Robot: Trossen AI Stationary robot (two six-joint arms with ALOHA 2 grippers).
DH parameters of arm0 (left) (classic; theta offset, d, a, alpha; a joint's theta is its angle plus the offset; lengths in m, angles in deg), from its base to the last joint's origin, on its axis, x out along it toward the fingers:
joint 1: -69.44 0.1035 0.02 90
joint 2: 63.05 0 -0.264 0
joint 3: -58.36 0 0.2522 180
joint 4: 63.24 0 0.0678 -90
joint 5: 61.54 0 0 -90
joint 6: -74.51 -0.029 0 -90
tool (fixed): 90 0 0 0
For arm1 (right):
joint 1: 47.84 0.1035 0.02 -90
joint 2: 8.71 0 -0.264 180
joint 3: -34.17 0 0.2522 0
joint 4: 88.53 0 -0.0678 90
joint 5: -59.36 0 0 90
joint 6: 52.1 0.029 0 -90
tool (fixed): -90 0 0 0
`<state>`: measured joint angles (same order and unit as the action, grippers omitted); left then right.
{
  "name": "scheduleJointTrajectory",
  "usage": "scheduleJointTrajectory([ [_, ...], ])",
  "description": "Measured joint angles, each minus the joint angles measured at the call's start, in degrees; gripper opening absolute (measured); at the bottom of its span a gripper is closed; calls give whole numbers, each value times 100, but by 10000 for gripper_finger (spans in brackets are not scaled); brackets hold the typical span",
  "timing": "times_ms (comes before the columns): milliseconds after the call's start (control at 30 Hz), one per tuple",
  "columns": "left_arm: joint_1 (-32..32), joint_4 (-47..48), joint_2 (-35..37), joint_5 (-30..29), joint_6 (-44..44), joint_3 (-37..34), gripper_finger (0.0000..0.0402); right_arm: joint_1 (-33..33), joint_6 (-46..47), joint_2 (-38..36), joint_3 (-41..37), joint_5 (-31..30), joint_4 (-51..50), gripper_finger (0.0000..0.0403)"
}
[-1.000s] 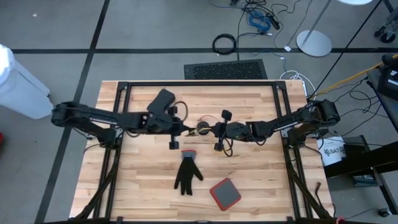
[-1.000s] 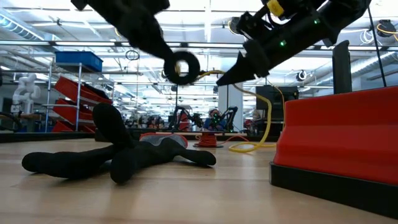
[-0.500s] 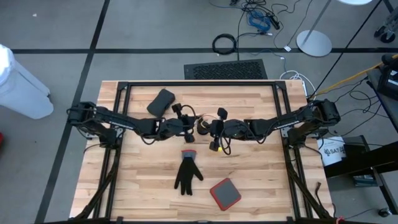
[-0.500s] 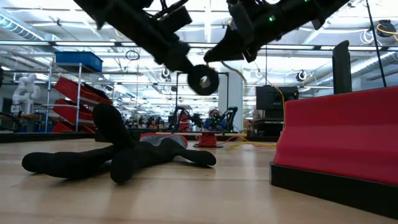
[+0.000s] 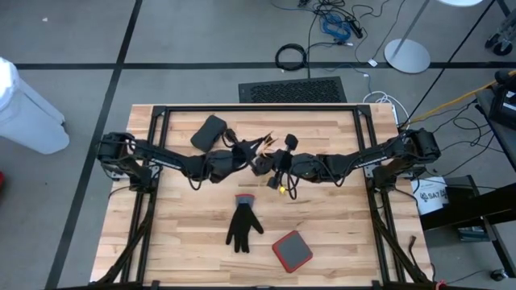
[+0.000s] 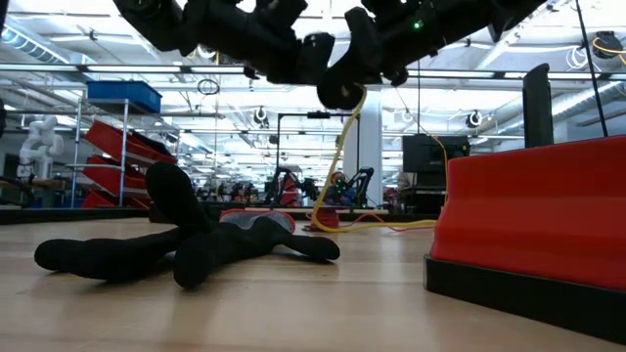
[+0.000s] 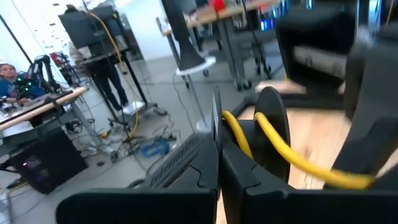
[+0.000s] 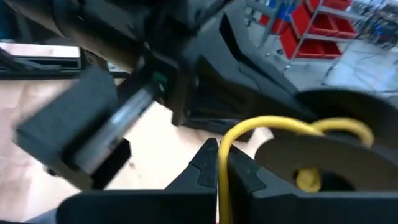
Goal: Coil cords
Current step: Coil the yellow wire onto the black spool
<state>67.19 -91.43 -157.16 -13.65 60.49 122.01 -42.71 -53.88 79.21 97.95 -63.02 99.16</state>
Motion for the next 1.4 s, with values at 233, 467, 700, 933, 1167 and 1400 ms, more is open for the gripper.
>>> scheduleJointTrajectory([
  [233,1,-495,11,334,328,0,0,2,-232,0,0,-203,74,16],
  [467,10,-776,11,794,774,0,0,4,-395,0,0,-209,68,23],
  [700,52,-702,138,1076,939,0,0,81,-627,2,0,-231,-59,23],
  [933,181,-281,870,1675,1159,-228,0,136,-642,7,-304,-185,160,23],
  [1167,387,266,1581,2824,1528,-551,0,136,-862,9,-895,549,1393,23],
  [1400,488,503,1727,3870,1528,-549,0,138,-1069,7,-1304,1471,2494,23],
])
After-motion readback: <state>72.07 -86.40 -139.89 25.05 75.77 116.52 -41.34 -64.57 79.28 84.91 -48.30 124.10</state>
